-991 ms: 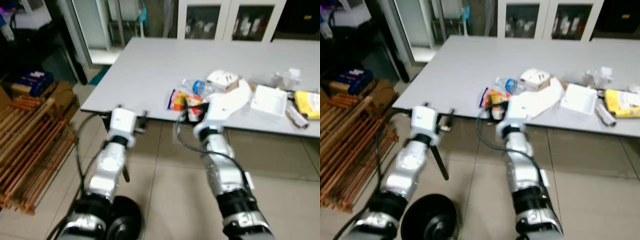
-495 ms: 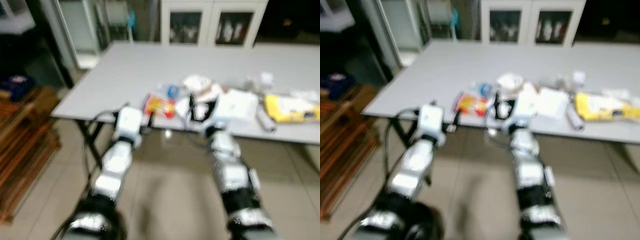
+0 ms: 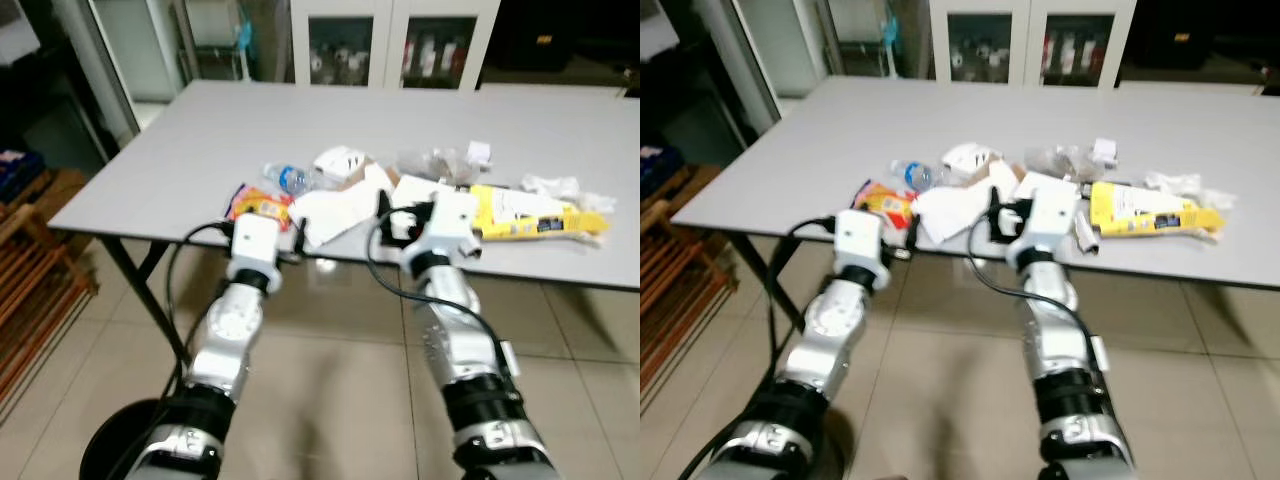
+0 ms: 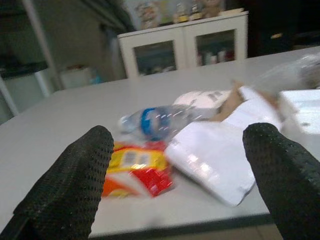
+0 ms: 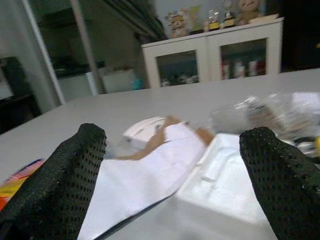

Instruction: Picking trash to rubbish bin

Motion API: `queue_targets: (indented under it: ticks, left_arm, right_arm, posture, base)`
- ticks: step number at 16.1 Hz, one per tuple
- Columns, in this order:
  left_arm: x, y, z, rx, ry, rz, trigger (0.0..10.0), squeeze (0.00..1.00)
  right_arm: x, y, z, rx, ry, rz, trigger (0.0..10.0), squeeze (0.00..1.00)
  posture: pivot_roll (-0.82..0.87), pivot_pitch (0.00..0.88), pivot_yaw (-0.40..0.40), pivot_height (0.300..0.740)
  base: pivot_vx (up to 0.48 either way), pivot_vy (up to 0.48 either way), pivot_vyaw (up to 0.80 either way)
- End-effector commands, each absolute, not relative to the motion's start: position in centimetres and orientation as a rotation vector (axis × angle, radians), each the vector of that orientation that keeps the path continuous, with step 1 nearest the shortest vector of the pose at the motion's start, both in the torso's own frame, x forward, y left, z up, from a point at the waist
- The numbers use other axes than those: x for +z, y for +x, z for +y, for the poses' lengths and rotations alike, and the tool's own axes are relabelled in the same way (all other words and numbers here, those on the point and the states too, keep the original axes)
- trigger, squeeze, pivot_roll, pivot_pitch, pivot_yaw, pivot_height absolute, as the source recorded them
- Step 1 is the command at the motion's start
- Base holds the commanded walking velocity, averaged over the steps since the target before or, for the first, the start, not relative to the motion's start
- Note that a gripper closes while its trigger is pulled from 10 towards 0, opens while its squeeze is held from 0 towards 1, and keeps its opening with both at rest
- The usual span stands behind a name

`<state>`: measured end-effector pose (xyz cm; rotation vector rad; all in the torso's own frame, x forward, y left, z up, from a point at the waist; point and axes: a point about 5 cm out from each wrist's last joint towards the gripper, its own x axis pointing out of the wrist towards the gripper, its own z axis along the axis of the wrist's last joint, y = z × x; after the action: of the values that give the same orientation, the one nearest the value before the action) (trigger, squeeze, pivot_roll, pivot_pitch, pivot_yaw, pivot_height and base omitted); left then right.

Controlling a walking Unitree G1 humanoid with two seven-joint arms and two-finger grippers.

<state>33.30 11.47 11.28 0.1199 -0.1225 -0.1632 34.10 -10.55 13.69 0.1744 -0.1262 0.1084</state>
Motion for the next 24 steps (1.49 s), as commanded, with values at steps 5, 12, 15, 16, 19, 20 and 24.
queue_targets:
  ticks: [5,12,15,16,19,20,24]
  left_arm:
    - [11.15,33.47,11.94,-0.143,0.121,-0.100,10.0,0.00]
    - [11.15,33.45,11.97,-0.145,0.123,-0.100,10.0,0.00]
    - [11.17,33.45,11.94,-0.145,0.124,-0.100,10.0,0.00]
    - [11.16,33.44,11.92,-0.145,0.125,-0.100,10.0,0.00]
    - [11.17,33.46,11.94,-0.146,0.126,-0.100,10.0,0.00]
    - [11.17,33.46,11.94,-0.145,0.127,-0.100,10.0,0.00]
    - [11.21,33.46,11.90,-0.146,0.129,-0.103,10.0,0.00]
  right_arm:
    - [13.95,34.21,-10.22,0.119,0.168,-0.128,10.0,0.00]
    - [13.92,34.18,-10.17,0.121,0.167,-0.126,10.0,0.00]
    - [13.92,34.18,-10.17,0.122,0.166,-0.125,10.0,0.00]
    - [13.91,34.17,-10.18,0.122,0.166,-0.125,10.0,0.00]
    - [13.90,34.17,-10.14,0.122,0.166,-0.125,10.0,0.00]
    - [13.90,34.17,-10.14,0.122,0.166,-0.125,10.0,0.00]
    - [13.89,34.17,-10.15,0.123,0.166,-0.124,10.0,0.00]
  posture:
    - [0.04,0.000,0.064,0.740]
    - [0.04,0.001,0.064,0.740]
    - [0.04,0.001,0.065,0.740]
    - [0.04,0.002,0.064,0.740]
    - [0.04,0.002,0.064,0.740]
    - [0.04,0.002,0.064,0.740]
    - [0.04,0.001,0.063,0.740]
  base:
    - [0.329,0.000,0.00]
    - [0.431,0.000,0.00]
    - [0.433,0.000,0.00]
    - [0.439,0.000,0.00]
    - [0.432,0.000,0.00]
    - [0.431,0.000,0.00]
    - [0.421,0.000,0.00]
